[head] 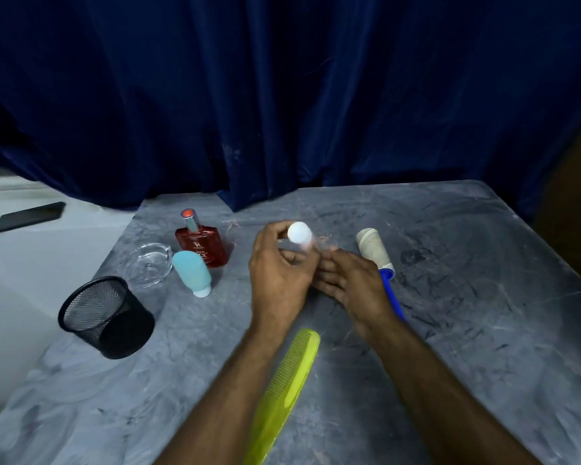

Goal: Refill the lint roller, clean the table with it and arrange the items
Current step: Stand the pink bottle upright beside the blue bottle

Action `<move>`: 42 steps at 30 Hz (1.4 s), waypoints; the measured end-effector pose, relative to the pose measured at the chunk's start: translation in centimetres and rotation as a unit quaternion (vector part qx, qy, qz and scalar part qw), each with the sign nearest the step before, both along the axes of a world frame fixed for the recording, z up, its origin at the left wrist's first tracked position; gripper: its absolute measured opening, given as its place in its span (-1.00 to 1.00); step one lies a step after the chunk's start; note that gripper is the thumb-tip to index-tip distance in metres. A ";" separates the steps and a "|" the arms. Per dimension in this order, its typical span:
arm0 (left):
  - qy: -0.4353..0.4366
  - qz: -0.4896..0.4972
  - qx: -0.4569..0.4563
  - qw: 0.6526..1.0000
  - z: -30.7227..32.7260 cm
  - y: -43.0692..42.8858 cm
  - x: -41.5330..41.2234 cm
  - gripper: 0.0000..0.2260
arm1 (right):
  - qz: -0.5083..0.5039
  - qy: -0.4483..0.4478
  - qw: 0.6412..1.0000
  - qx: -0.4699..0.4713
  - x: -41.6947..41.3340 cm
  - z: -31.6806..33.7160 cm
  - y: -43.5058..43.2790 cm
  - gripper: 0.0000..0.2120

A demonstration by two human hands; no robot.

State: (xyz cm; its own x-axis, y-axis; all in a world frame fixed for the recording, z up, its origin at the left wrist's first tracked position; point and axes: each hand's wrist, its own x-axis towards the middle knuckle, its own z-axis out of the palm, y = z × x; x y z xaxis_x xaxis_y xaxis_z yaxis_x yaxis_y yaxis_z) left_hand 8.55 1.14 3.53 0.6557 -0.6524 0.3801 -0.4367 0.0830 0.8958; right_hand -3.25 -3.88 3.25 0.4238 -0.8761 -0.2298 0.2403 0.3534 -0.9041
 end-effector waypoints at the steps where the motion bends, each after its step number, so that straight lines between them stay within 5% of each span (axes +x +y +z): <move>1: 0.037 -0.001 -0.014 0.999 -0.1 0.8 0.0 -0.64 | 0.000 -0.018 1.000 0.009 0.1 0.2 0.1 -0.74; 4: 0.113 -0.009 -0.024 0.993 -0.6 3.1 0.2 -0.61 | 0.003 -0.050 0.999 0.019 0.9 0.4 0.2 -0.76; 12: 0.023 0.044 0.020 0.999 -2.0 9.5 3.6 -0.65 | 0.054 0.024 0.986 -0.156 5.4 1.0 2.1 -0.60; 17: -0.021 0.077 0.042 0.996 -1.7 12.9 6.3 -0.64 | 0.101 0.127 0.919 -0.359 9.3 1.3 4.2 -0.61; 23: 0.016 0.091 0.041 0.995 -2.7 15.6 7.9 -0.51 | 0.152 0.151 0.851 -0.479 12.8 1.0 7.2 -0.60; 31: 0.072 0.064 0.050 0.994 -4.4 16.8 8.5 -0.40 | 0.172 0.219 0.784 -0.555 14.2 0.0 8.8 -0.58; 42: 0.054 0.058 0.065 0.995 -4.4 18.0 7.6 -0.38 | 0.167 0.212 0.767 -0.582 13.1 -0.7 9.6 -0.55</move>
State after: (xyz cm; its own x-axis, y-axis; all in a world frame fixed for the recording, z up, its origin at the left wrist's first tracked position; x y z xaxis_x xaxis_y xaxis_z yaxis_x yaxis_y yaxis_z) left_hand 16.16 19.10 -0.91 0.7617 -0.6089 0.2215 -0.3378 -0.0815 0.9377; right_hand 9.85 5.71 2.59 0.7725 -0.4518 0.4462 -0.0908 -0.7741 -0.6266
